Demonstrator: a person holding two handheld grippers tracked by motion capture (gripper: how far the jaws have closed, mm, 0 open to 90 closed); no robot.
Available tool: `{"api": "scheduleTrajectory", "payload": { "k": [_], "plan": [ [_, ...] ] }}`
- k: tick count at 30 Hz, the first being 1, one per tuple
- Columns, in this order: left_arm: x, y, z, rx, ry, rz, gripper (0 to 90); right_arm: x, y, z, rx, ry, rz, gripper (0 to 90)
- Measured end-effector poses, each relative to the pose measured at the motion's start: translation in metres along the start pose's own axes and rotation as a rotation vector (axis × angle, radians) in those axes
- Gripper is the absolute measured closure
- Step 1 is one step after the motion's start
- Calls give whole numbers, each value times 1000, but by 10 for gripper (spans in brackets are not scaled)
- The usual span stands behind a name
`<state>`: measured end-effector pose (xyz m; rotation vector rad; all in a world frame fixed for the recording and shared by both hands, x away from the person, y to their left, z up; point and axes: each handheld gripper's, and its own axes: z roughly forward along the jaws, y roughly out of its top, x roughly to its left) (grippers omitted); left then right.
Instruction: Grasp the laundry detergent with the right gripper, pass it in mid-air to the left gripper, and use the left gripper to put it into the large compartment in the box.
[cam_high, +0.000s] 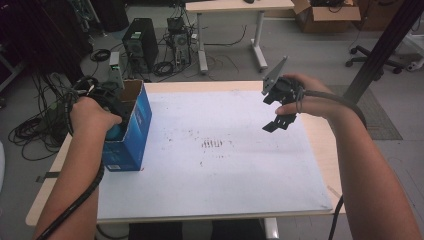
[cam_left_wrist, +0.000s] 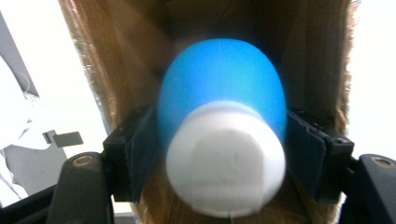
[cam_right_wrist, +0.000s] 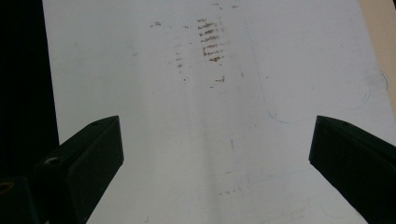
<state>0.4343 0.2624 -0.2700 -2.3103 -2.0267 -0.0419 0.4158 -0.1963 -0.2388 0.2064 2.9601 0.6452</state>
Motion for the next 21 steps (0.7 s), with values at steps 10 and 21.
{"api": "scheduleTrajectory", "payload": {
  "k": [10, 21],
  "plan": [
    [0, -5, -13, -24, 11, -4, 229, 1, 0, -2, -5, -1, -2, 31],
    [-8, -12, -30, -81, 11, 28, 198, 3, 0, -4, -11, -3, -8, 31]
  ]
}}
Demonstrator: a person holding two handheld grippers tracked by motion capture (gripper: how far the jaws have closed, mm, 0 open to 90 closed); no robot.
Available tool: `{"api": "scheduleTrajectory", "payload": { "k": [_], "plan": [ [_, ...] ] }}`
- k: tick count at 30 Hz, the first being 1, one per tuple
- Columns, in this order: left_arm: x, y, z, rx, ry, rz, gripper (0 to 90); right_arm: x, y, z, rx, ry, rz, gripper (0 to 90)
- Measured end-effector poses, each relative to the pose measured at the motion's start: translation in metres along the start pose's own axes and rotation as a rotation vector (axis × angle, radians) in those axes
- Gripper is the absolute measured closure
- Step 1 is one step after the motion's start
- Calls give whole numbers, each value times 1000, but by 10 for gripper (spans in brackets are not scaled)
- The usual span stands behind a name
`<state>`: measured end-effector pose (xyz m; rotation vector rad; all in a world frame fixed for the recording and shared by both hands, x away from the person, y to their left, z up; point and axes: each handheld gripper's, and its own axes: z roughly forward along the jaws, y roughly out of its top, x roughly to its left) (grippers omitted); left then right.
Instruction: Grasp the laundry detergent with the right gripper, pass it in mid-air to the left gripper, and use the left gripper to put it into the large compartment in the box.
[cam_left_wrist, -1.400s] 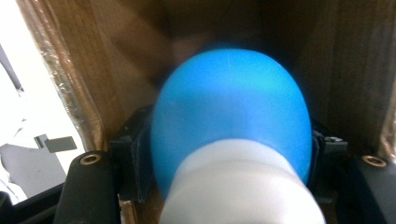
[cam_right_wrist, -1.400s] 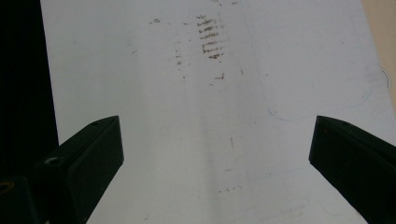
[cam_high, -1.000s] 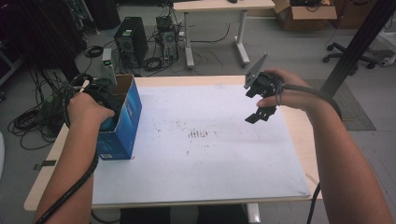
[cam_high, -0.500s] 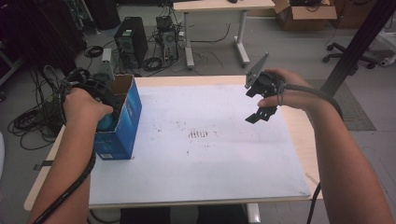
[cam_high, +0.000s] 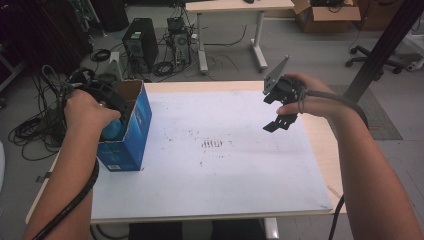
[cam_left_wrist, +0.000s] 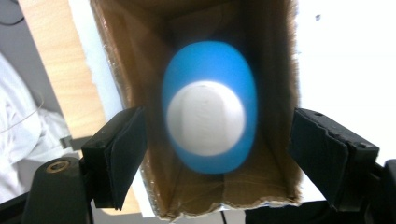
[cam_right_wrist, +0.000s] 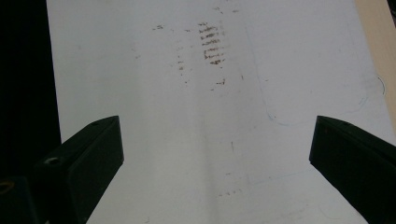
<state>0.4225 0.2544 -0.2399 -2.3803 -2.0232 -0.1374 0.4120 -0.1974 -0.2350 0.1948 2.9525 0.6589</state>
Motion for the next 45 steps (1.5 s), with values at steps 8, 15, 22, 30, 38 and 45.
{"api": "scheduleTrajectory", "payload": {
  "k": [8, 15, 22, 30, 38, 45],
  "plan": [
    [-2, 0, -8, -17, -7, 11, 137, 1, -1, -1, 5, -3, 0, 31],
    [-7, -1, -15, -34, 0, 31, 84, 2, -2, -2, 5, -4, -1, 31],
    [-18, -2, -31, -80, -18, 73, 36, 3, -4, -3, 4, -3, -2, 32],
    [-35, -5, -51, -148, -4, 150, 2, 5, -7, -6, 10, -7, 2, 31],
    [-53, -7, -65, -189, -11, 240, 2, 8, -8, -10, 11, -15, -2, 31],
    [-70, -5, -79, -221, -45, 358, 2, 11, -8, -14, 22, -20, -9, 31]
  ]
}}
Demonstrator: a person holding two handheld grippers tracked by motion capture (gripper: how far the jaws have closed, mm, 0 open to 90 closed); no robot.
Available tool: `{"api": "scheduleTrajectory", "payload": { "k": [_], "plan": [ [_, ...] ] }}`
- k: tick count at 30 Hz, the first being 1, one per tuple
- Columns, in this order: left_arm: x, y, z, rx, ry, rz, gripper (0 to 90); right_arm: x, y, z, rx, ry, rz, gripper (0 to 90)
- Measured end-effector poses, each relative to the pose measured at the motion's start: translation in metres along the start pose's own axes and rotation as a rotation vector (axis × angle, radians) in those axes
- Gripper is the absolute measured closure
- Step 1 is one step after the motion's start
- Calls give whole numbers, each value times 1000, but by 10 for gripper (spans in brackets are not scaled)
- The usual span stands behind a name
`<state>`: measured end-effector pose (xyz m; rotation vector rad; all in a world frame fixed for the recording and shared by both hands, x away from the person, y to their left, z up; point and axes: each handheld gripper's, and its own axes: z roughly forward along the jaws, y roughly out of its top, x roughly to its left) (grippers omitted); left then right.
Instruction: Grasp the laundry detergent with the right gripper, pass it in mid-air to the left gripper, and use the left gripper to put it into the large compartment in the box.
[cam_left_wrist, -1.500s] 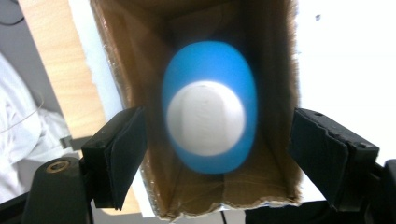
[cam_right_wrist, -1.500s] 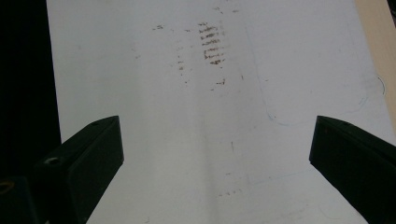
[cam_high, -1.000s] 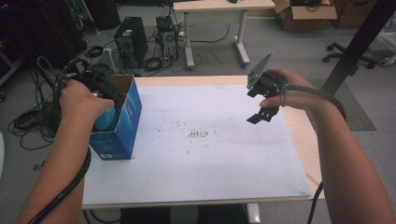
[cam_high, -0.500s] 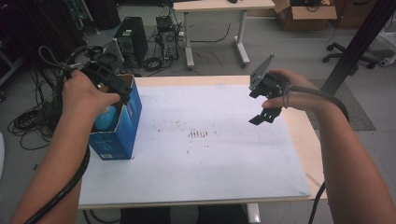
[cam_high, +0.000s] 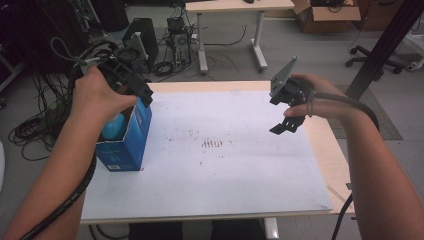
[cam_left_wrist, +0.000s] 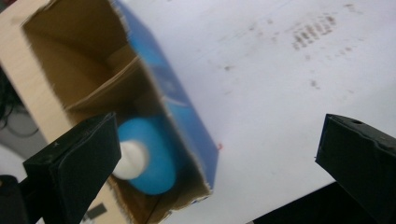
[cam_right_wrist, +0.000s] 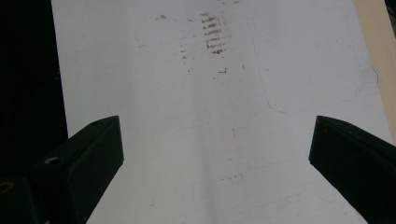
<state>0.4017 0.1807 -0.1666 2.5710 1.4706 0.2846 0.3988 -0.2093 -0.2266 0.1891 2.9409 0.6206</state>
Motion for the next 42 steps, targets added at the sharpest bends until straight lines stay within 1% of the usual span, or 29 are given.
{"api": "scheduleTrajectory", "payload": {
  "k": [4, 5, 6, 8, 10, 12, 14, 17, 18, 20, 22, 23, 24, 26, 29, 31, 34, 35, 37, 38, 40, 41, 42],
  "plan": [
    [-12, 7, -6, -2, -11, 82, 2, 1, -3, -2, 7, -3, 2, 31],
    [-17, 9, -7, -3, -19, 109, 2, 2, -3, -3, 10, -3, 6, 31],
    [-19, 10, -8, -5, -28, 121, 2, 2, -4, -3, 11, -4, 6, 31],
    [-26, 13, -8, -8, -50, 162, 2, 2, -5, -4, 13, -5, 3, 32],
    [-33, 17, -9, -3, -61, 224, 2, 3, -7, -4, 19, -6, 5, 31],
    [-40, 20, -10, -5, -63, 281, 2, 4, -7, -5, 22, -5, 3, 32],
    [-47, 21, -10, -12, -82, 337, 2, 4, -8, -6, 27, -5, -6, 32],
    [-59, 24, -12, -22, -111, 447, 2, 5, -9, -7, 37, -3, -9, 32],
    [-61, 25, -12, -23, -120, 467, 2, 6, -9, -8, 44, -3, -6, 32],
    [-66, 26, -12, -35, -160, 515, 2, 6, -9, -8, 48, -3, -7, 31],
    [-71, 28, -12, -36, -179, 563, 2, 6, -8, -9, 54, -2, -8, 32],
    [-73, 28, -11, -32, -191, 571, 2, 6, -8, -9, 57, -1, -9, 31],
    [-74, 29, -11, -36, -193, 597, 2, 6, -7, -9, 59, -1, -12, 32],
    [-77, 30, -10, -43, -207, 629, 2, 8, -6, -10, 60, 1, -19, 30],
    [-82, 31, -9, -47, -222, 693, 2, 11, -3, -9, 64, 21, -46, 32],
    [-86, 31, -7, -44, -233, 731, 2, 13, 0, -8, 73, 21, -51, 32],
    [-91, 31, -5, -33, -248, 795, 2, 15, 1, -7, 95, 26, -44, 33],
    [-93, 30, -4, -36, -249, 810, 2, 16, 1, -7, 104, 28, -42, 33],
    [-96, 30, -2, -14, -266, 854, 2, 16, 1, -7, 122, 28, -37, 33],
    [-98, 29, -1, -6, -263, 876, 2, 16, 1, -8, 132, 30, -33, 33],
    [-100, 29, 3, 28, -270, 906, 2, 16, 0, -9, 137, 35, -29, 33],
    [-101, 28, 5, 39, -256, 922, 2, 16, 0, -10, 146, 35, -20, 33],
    [-102, 27, 7, 47, -253, 932, 2, 15, 0, -11, 155, 35, -16, 33]
  ]
}}
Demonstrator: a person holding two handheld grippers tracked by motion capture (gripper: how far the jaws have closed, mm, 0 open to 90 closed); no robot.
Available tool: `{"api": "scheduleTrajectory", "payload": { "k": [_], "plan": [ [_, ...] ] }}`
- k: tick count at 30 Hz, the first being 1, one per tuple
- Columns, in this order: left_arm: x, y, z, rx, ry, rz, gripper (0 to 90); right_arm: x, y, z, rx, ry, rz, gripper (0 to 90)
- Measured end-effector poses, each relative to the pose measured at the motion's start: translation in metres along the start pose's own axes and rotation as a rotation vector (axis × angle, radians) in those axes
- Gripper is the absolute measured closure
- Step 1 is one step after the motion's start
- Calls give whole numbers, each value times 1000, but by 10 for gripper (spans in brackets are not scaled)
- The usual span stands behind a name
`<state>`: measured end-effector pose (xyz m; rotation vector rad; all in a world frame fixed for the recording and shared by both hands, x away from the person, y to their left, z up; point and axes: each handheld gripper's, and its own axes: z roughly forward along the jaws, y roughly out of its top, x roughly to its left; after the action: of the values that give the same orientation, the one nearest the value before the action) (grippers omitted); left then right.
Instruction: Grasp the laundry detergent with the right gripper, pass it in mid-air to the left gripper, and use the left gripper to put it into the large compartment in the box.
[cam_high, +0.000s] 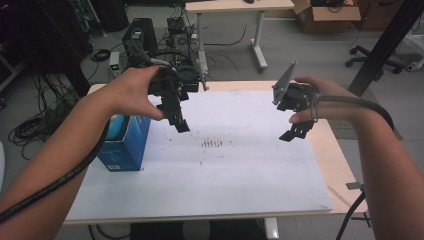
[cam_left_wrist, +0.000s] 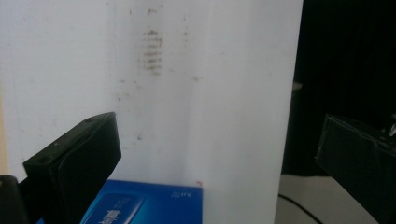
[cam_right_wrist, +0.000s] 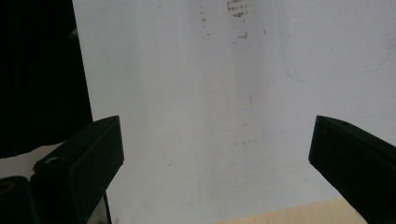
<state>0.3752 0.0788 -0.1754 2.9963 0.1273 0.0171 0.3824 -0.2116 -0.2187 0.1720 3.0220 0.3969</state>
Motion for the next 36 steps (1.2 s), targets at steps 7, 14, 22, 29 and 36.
{"api": "scheduleTrajectory", "payload": {
  "k": [7, 14, 22, 29, 36],
  "plan": [
    [3, -4, 5, 8, -20, 20, 2, -8, -3, 2, 38, 0, 21, 34],
    [10, -4, 1, 13, -17, 16, 2, -16, -3, 4, 47, -5, 18, 34],
    [14, -1, 5, 23, -17, 28, 2, -20, -1, 9, 47, 0, 18, 34],
    [16, -1, 6, 18, -18, 37, 2, -21, 1, 10, 45, 1, 19, 34],
    [14, -4, 8, 15, -17, 46, 2, -17, 8, 9, 55, 1, 19, 35]
  ]
}}
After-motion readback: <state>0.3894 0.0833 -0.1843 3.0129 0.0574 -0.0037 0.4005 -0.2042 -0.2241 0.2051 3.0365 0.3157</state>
